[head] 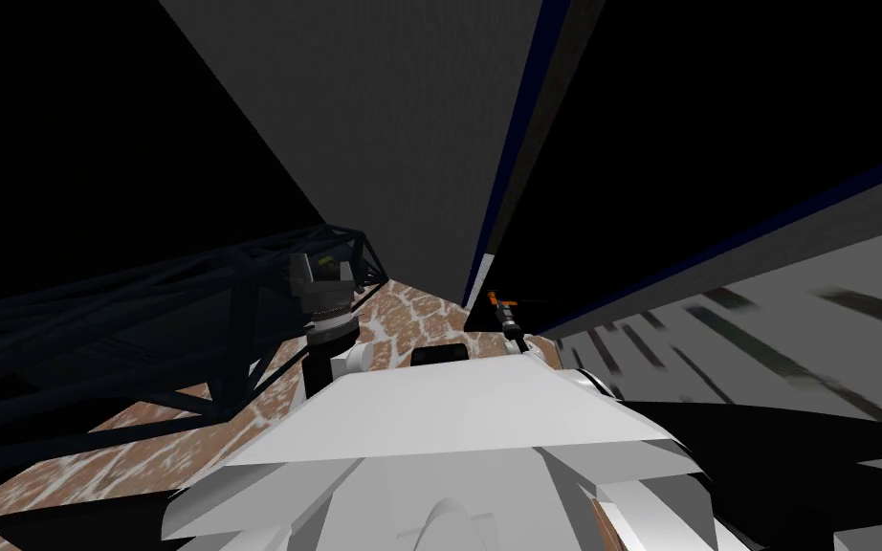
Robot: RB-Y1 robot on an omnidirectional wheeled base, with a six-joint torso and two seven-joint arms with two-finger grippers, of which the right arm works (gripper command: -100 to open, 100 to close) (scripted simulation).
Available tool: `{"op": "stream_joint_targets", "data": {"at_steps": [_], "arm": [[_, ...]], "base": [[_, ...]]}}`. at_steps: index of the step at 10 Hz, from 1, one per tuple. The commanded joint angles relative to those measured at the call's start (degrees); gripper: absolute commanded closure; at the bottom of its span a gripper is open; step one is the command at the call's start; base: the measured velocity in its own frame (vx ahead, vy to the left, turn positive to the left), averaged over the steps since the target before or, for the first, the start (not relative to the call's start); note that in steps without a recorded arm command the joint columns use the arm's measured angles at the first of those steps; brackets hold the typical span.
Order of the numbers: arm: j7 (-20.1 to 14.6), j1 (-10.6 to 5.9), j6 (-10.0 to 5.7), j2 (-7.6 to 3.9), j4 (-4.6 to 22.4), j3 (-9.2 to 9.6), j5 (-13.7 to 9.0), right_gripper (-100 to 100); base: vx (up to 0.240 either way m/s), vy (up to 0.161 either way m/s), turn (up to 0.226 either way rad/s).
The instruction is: Pull the door open
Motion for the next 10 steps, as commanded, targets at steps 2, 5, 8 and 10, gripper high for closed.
{"op": "stream_joint_targets", "data": {"at_steps": [2,5,8,10], "arm": [[-1.8,1.47,-2.19,-1.24,-0.1,1.22,0.9,100],[-3.9,3.14,-4.69,-2.65,-0.3,2.61,1.9,100],[-5.4,4.34,-6.48,-3.67,-0.4,3.61,2.6,100],[-5.6,4.85,-7.85,-3.89,0.5,3.73,2.8,100]], "base": [[-0.214,-0.049,0.140],[-0.225,-0.080,0.121],[-0.139,-0.044,0.072],[-0.104,-0.038,0.112]]}}
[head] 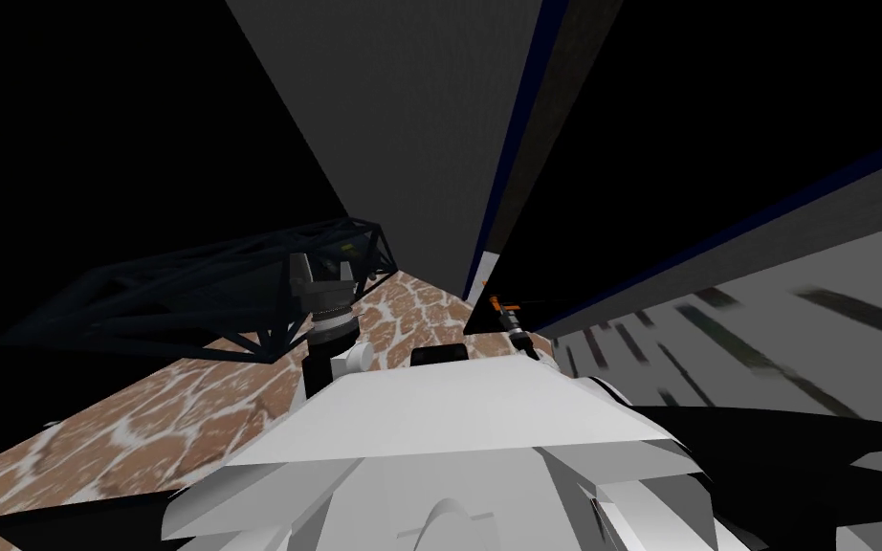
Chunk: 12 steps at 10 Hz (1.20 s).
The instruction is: Pull the door open
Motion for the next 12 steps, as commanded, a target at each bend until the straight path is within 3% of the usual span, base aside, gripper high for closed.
{"op": "stream_joint_targets", "data": {"at_steps": [1,3,5,9,10,12], "arm": [[-0.5,1.25,-1.11,-0.34,-0.6,0.29,0.3,100],[-1.5,2.91,-3.25,-1.21,-0.6,0.67,0.6,100],[-1.5,2.91,-3.25,-1.21,-0.6,0.67,0.6,100],[-3.1,5.71,-6.85,-2.69,-0.8,1.31,1.2,100],[-2.9,5.11,-6.24,-2.41,-0.9,1.31,1.2,100],[-3.2,5.97,-8.12,-2.74,0.0,1.50,1.4,100]], "base": [[-0.187,-0.067,0.139],[-0.202,-0.089,0.146],[-0.088,-0.039,0.035],[-0.142,-0.057,0.144],[-0.078,-0.025,0.028],[-0.151,-0.053,0.181]]}}
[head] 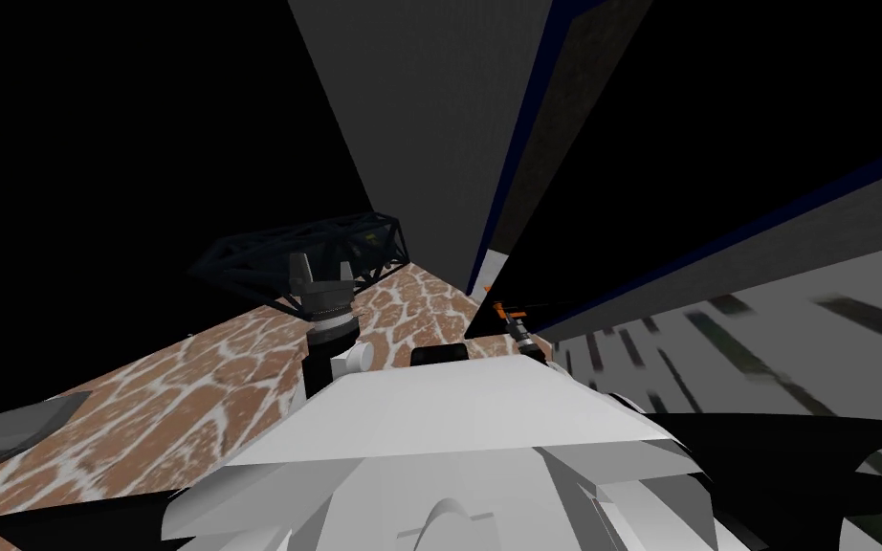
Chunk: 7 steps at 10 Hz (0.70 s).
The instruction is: Pull the door open
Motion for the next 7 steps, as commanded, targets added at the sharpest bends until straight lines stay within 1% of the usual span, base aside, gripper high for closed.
{"op": "stream_joint_targets", "data": {"at_steps": [1,3,4,7], "arm": [[-0.1,0.11,-1.40,-0.10,1.1,0.10,0.1,100],[-0.4,0.82,-3.03,-0.50,1.8,0.15,0.2,100],[-0.5,0.99,-3.45,-0.60,2.0,0.17,0.2,100],[-0.9,1.89,-5.53,-1.11,3.0,0.24,0.4,100]], "base": [[-0.190,-0.071,0.133],[-0.176,-0.056,0.162],[-0.187,-0.072,0.106],[-0.170,-0.075,0.152]]}}
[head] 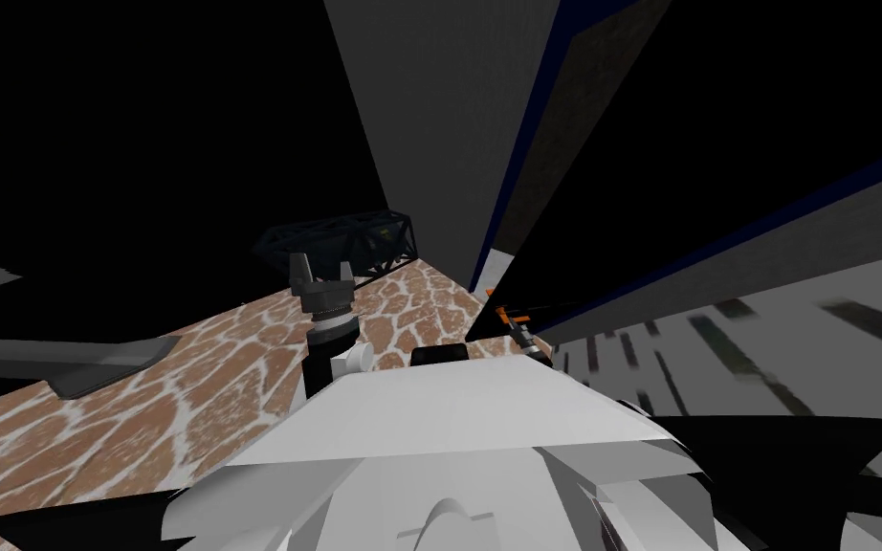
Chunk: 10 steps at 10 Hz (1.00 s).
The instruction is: Pull the door open
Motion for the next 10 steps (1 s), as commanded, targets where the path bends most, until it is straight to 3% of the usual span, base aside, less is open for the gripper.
{"op": "stream_joint_targets", "data": {"at_steps": [1,2,6,9,10], "arm": [[-0.1,-0.09,-1.46,-0.28,1.3,-0.03,0.0,100],[0.0,-0.46,-1.16,0.03,1.6,0.14,0.1,100],[-0.7,-3.72,-1.66,0.72,2.0,4.02,3.2,100],[-1.0,-4.87,-1.74,0.93,2.1,5.35,4.3,100],[-1.2,-6.12,-1.83,1.16,2.2,6.79,5.5,100]], "base": [[-0.149,-0.076,0.111],[-0.062,-0.029,0.030],[-0.106,0.007,-0.240],[-0.081,-0.001,-0.153],[-0.095,-0.012,-0.236]]}}
